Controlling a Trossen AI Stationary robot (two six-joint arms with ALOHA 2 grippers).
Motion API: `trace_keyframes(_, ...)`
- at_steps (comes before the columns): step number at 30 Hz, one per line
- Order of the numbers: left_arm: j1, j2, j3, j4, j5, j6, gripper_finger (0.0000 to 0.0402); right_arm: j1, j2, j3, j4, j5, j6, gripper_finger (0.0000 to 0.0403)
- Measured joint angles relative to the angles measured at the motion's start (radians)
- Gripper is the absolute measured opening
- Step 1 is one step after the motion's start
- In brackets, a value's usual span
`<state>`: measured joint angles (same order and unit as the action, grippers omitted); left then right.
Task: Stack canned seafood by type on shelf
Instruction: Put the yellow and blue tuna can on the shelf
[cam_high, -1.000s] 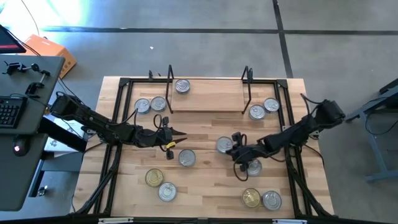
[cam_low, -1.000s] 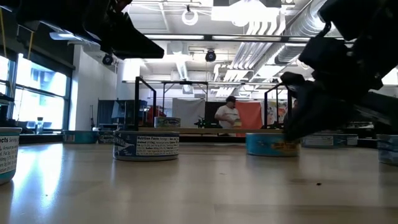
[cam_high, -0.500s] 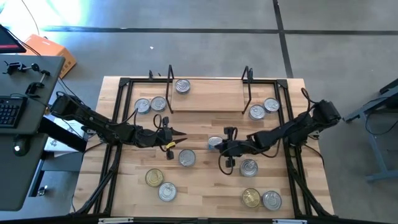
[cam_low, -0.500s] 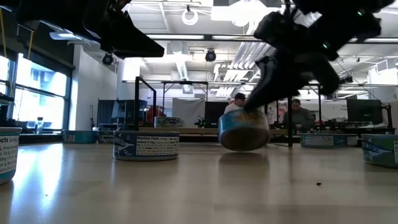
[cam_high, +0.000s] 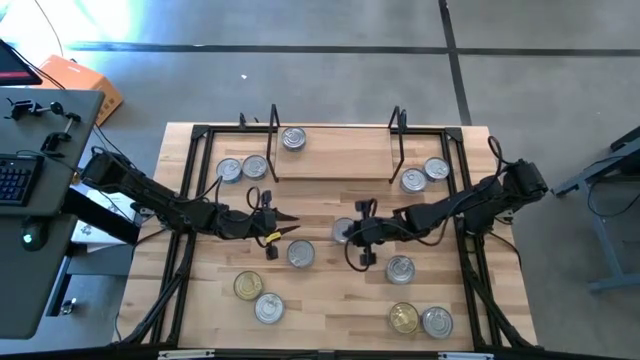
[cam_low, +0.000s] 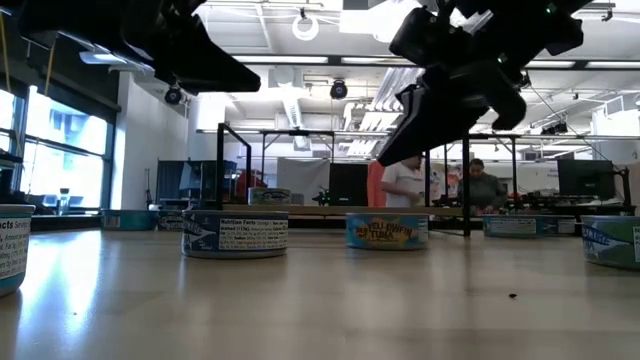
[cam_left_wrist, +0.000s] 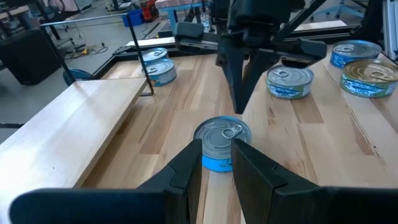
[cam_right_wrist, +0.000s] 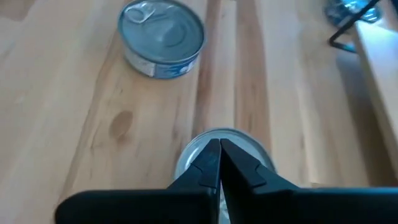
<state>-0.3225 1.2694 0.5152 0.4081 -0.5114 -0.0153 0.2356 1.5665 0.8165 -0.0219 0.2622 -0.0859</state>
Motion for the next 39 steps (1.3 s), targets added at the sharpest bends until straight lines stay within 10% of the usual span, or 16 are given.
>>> trace_keyframes(11, 0.077, 0.133, 0.034, 0.111, 0.181, 0.209, 0.0078, -0.006, 0.000, 0.000, -0.084, -0.119, 0.132, 0.0091)
trace_keyframes(23, 0.231, 0.474, 0.427, -0.247, 0.540, 0.431, 0.0138, 0.186, -0.004, -0.172, 0.068, 0.167, 0.495, 0.0084)
trace_keyframes(39, 0.260, 0.718, 0.619, -0.392, 0.610, 0.727, 0.0083, 0.337, -0.005, -0.288, 0.398, 0.447, 0.508, 0.0073)
